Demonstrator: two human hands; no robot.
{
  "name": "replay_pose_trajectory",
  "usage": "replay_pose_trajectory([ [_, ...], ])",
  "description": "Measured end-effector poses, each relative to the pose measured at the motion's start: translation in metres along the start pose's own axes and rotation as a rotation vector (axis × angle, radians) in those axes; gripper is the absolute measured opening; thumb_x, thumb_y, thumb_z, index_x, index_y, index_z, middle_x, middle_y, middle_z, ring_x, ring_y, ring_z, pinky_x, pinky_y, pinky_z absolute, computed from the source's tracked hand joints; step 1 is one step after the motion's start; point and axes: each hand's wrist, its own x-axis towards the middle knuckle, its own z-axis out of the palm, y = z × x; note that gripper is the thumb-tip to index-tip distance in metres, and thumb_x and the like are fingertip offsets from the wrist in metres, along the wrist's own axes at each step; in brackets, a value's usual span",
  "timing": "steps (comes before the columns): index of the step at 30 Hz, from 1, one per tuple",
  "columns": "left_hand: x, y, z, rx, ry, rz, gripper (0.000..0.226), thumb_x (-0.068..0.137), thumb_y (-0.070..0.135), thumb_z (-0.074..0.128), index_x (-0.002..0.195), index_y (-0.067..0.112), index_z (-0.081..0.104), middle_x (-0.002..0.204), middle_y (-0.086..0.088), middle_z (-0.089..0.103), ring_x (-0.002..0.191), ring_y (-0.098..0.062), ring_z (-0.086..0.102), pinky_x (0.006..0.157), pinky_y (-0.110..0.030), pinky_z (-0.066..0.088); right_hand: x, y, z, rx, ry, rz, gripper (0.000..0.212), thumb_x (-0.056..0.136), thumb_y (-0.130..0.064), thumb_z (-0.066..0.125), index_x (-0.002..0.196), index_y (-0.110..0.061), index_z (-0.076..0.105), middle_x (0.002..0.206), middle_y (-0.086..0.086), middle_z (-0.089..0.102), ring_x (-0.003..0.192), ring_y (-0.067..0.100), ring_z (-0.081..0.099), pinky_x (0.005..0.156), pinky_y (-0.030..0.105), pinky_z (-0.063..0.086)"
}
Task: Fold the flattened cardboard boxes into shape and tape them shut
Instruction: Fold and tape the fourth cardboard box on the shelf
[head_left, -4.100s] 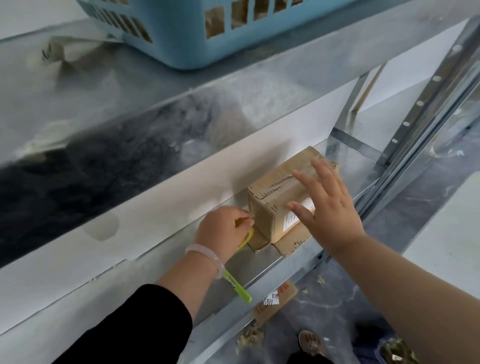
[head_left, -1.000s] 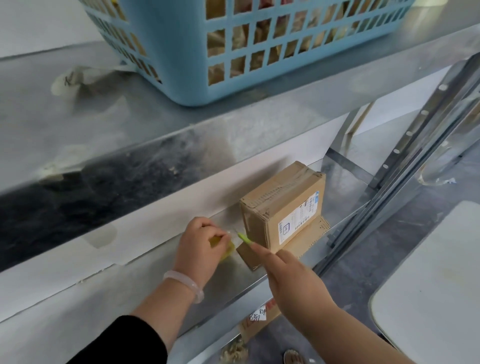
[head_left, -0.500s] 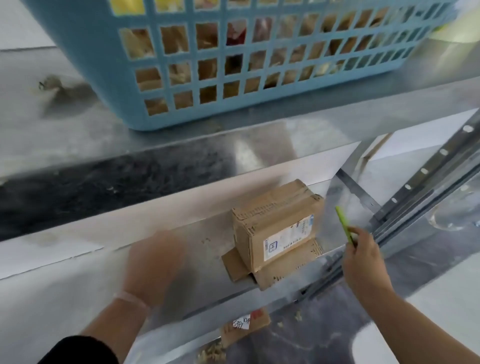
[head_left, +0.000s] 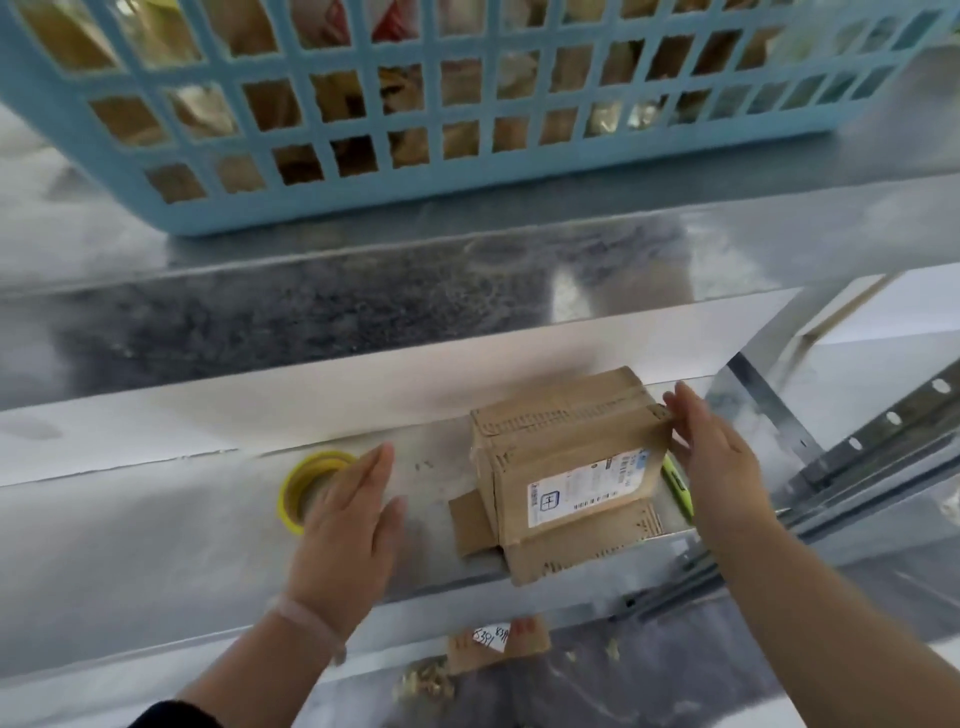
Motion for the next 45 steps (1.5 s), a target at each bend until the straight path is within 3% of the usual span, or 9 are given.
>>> replay_pose_trajectory([
  [4,0.010,0.070,0.020,-0.759,-0.185,-0.429,0.070,0.092,0.057,0.046,0.151,0.026,0.025,0.152,0.013,0.032,0.138,0.000,0.028,0.119,-0.028,0.019,-0.020,-0.008,0.023,-0.099,-0.172,0.025,0.047,0.091,-0.067,0.047,0.130,-0.043,0.059,0.135,-0.023,0.053,0.129,0.004,0.046,0.116,0.035,0.028],
  [8,0.028,0.085,0.008,-1.107,-0.043,-0.712,0.055,0.102,0.026,0.043,0.152,0.022,0.022,0.148,0.015,0.031,0.138,-0.005,0.031,0.119,-0.032,0.022,-0.049,-0.004,0.038,-0.151,-0.156,-0.079,0.043,0.104,-0.043,0.037,0.145,-0.037,0.042,0.129,-0.023,0.042,0.120,0.002,0.040,0.103,0.024,0.028],
  [13,0.035,0.072,0.010,-0.731,-0.026,-0.670,0.042,0.081,0.066,0.050,0.088,0.027,0.063,0.091,0.005,0.062,0.089,-0.023,0.059,0.087,-0.040,0.049,-0.042,-0.009,0.059,-0.435,-0.129,-0.021,0.091,0.064,-0.090,0.038,0.131,-0.031,0.055,0.126,-0.006,0.058,0.117,0.020,0.056,0.100,0.047,0.047],
  [16,0.041,0.081,0.015,-0.537,-0.011,-0.794,0.050,0.067,0.074,0.060,0.098,0.035,0.063,0.107,0.000,0.052,0.099,-0.021,0.054,0.097,-0.038,0.045,-0.038,-0.007,0.077,-0.532,-0.057,-0.007,0.107,0.049,-0.093,0.054,0.133,-0.026,0.051,0.128,-0.003,0.054,0.118,0.022,0.053,0.098,0.046,0.049],
  [21,0.045,0.082,0.021,-0.415,0.086,-0.797,0.036,0.077,0.054,0.068,0.104,0.031,0.062,0.107,0.000,0.047,0.096,-0.016,0.047,0.093,-0.030,0.040,-0.041,-0.006,0.083,-0.424,0.013,-0.054,0.052,0.074,-0.054,0.076,0.113,-0.027,0.055,0.100,-0.011,0.060,0.090,0.009,0.059,0.082,0.029,0.049],
  [27,0.046,0.067,0.026,-0.527,0.134,-0.745,0.042,0.090,0.031,0.053,0.050,0.025,0.044,0.075,-0.009,0.041,0.082,-0.044,0.050,0.081,-0.048,0.048,-0.036,0.004,0.077,-0.450,0.007,-0.048,0.042,0.099,-0.040,0.046,0.137,-0.024,0.055,0.114,-0.002,0.066,0.097,0.017,0.061,0.080,0.031,0.049],
  [32,0.049,0.060,0.022,-0.461,0.085,-0.678,0.032,0.096,0.027,0.046,0.065,0.023,0.053,0.086,-0.020,0.056,0.081,-0.038,0.052,0.083,-0.043,0.046,-0.037,-0.002,0.073,-0.464,-0.040,-0.104,0.035,0.104,-0.031,0.035,0.130,-0.021,0.056,0.106,-0.006,0.064,0.094,0.018,0.060,0.079,0.034,0.049],
  [38,0.027,0.057,0.033,-0.709,0.052,-0.731,0.050,0.098,0.046,0.039,0.135,0.015,0.054,0.129,-0.007,0.059,0.120,-0.021,0.054,0.107,-0.043,0.040,-0.027,0.008,0.060,-0.249,-0.252,0.079,0.054,0.102,-0.041,0.042,0.153,-0.035,0.028,0.149,-0.008,0.042,0.133,0.020,0.043,0.115,0.042,0.032],
  [45,0.031,0.055,0.017,-0.732,-0.082,-0.675,0.033,0.103,0.032,0.038,0.129,0.024,0.057,0.126,0.001,0.061,0.109,-0.013,0.059,0.103,-0.035,0.041,-0.021,-0.004,0.049,-0.175,-0.436,0.121,0.048,0.102,-0.027,0.045,0.150,-0.028,0.037,0.137,-0.003,0.056,0.116,0.018,0.057,0.106,0.036,0.042],
])
